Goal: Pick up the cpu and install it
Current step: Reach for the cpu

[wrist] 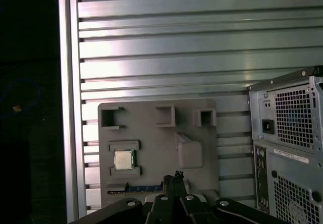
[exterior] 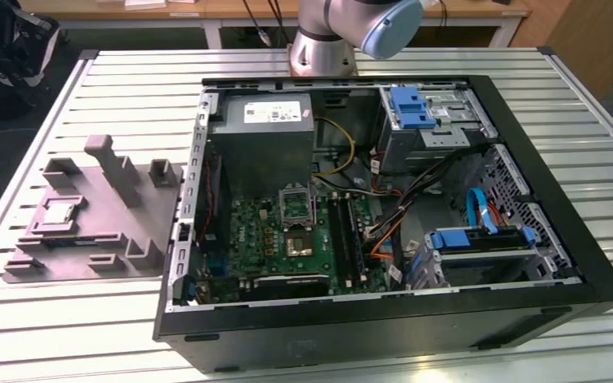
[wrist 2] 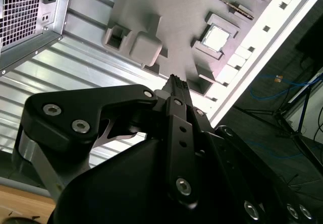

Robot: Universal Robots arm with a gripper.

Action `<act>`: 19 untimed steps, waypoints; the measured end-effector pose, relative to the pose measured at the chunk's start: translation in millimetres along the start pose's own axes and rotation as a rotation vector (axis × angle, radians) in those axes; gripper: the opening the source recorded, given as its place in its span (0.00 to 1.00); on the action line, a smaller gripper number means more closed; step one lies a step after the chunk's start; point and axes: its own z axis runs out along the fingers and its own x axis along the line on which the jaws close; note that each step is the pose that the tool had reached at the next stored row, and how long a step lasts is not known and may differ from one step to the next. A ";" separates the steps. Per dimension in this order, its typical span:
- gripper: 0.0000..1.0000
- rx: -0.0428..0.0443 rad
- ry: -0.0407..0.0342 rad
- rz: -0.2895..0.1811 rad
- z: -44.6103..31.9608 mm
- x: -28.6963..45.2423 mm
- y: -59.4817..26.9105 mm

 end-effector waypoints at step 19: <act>0.11 0.0000 0.0001 0.000 -0.2 9.3 -0.7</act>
